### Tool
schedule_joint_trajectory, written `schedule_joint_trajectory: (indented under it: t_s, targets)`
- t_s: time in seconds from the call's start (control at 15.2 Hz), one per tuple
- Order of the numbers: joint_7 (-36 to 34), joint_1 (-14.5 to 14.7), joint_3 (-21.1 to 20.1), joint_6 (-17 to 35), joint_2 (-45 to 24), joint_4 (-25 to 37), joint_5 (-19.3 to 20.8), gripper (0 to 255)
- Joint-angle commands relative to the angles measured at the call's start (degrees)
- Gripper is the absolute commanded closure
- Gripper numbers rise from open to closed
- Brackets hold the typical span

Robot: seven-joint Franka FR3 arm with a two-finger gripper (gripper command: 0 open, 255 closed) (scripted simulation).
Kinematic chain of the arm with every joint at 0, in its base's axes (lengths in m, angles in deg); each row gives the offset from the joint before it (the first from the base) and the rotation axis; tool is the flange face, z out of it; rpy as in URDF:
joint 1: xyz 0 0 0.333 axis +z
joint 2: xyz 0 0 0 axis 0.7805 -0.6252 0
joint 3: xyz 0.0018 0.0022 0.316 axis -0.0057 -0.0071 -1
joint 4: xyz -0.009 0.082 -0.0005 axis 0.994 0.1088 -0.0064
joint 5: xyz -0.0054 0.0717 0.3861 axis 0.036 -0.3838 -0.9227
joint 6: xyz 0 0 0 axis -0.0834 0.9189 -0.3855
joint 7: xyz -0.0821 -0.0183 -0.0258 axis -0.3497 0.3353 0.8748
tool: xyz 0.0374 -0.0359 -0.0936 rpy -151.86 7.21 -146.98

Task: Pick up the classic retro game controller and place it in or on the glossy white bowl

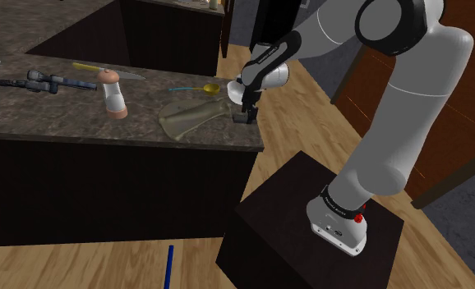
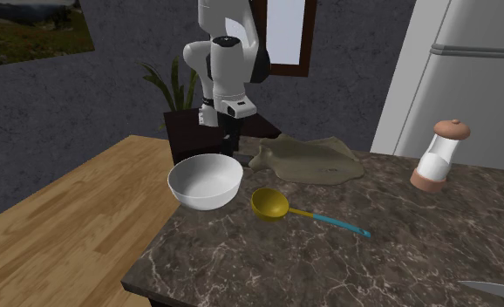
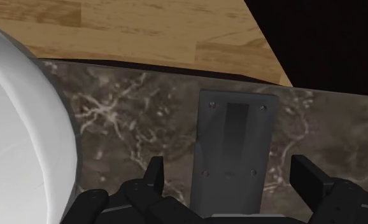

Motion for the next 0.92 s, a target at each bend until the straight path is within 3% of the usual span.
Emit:
schedule_joint_trajectory:
  t_s: [0.0,0.13,0.2,0.86]
  targets:
    - [0.0,0.0,0.0,0.0,0.0,0.0,0.0,0]
    - [0.0,0.0,0.0,0.0,0.0,0.0,0.0,0]
    - [0.0,0.0,0.0,0.0,0.0,0.0,0.0,255]
    - [-0.3,0.1,0.2,-0.6,0.7,0.0,0.4,255]
